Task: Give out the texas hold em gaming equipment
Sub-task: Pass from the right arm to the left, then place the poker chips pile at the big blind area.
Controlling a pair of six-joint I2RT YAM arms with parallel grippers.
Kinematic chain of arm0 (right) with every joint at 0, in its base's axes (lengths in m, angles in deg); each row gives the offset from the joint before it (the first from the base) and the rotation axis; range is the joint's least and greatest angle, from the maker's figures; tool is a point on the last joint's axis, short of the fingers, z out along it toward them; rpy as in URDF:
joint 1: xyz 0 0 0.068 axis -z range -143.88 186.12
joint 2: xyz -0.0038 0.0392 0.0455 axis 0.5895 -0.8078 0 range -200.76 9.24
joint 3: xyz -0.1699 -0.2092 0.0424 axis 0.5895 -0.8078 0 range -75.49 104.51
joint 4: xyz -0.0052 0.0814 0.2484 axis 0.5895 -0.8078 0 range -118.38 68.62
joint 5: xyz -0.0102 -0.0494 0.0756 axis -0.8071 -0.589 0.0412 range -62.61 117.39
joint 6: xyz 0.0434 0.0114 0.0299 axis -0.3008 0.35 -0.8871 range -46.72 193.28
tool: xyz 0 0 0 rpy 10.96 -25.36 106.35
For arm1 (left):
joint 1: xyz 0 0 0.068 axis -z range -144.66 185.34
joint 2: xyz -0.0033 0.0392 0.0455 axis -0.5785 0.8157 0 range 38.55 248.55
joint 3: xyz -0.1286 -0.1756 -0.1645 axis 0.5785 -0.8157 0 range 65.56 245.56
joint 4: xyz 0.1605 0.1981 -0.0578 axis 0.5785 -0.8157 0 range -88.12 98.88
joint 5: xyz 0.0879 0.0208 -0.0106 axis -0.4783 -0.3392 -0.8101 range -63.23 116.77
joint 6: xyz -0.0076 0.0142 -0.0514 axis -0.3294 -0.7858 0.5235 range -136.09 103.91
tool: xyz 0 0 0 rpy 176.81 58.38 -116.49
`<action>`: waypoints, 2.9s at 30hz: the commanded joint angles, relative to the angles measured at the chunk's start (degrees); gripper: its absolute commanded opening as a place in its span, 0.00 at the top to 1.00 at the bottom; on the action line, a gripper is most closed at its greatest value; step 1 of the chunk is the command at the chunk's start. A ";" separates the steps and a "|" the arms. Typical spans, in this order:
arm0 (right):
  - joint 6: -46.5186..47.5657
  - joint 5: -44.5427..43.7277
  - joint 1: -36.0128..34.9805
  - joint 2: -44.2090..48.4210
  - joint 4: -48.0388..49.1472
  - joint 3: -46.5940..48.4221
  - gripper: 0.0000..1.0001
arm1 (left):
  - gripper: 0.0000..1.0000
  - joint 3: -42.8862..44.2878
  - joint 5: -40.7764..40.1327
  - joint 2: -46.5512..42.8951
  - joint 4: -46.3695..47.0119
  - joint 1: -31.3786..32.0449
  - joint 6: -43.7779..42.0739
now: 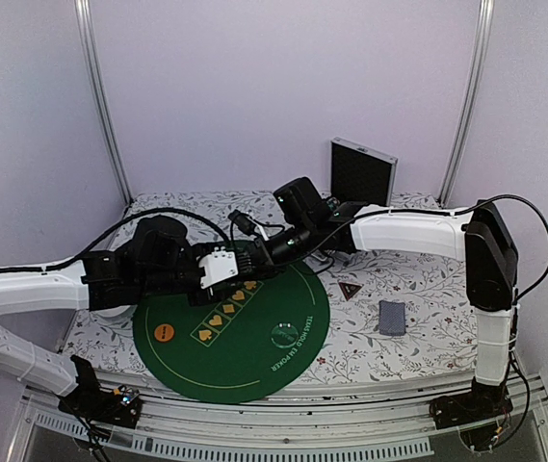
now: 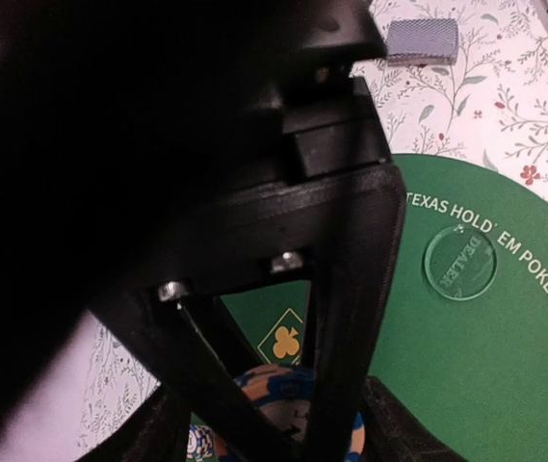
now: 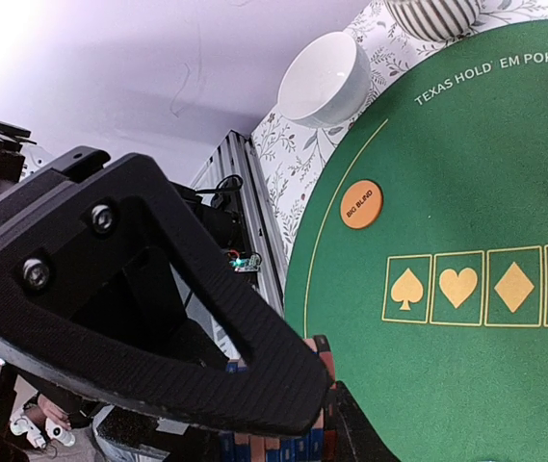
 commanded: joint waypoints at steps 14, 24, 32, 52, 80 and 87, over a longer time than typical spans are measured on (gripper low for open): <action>-0.85 2.01 -0.07 3.06 2.91 -0.11 0.98 | 0.47 -2.07 -4.51 1.52 4.13 -0.50 -2.46; -0.78 1.52 -0.02 2.95 2.94 -0.23 0.98 | 1.00 -2.42 -2.70 1.46 4.92 -0.45 -2.26; -0.65 -0.72 0.65 3.70 2.88 -1.30 0.73 | 1.00 -2.26 -1.69 0.49 3.88 -0.49 -0.38; 1.03 -6.06 6.03 10.84 2.70 -7.52 0.21 | 1.00 2.39 5.00 1.18 -6.35 -5.37 9.70; 8.42 -14.63 13.58 28.71 1.13 -26.20 0.01 | 1.00 -1.51 4.15 14.84 -10.79 -34.98 31.10; 11.87 -14.16 13.58 33.32 -0.71 -30.47 0.01 | 1.00 -3.26 4.54 14.45 -10.20 -35.58 30.32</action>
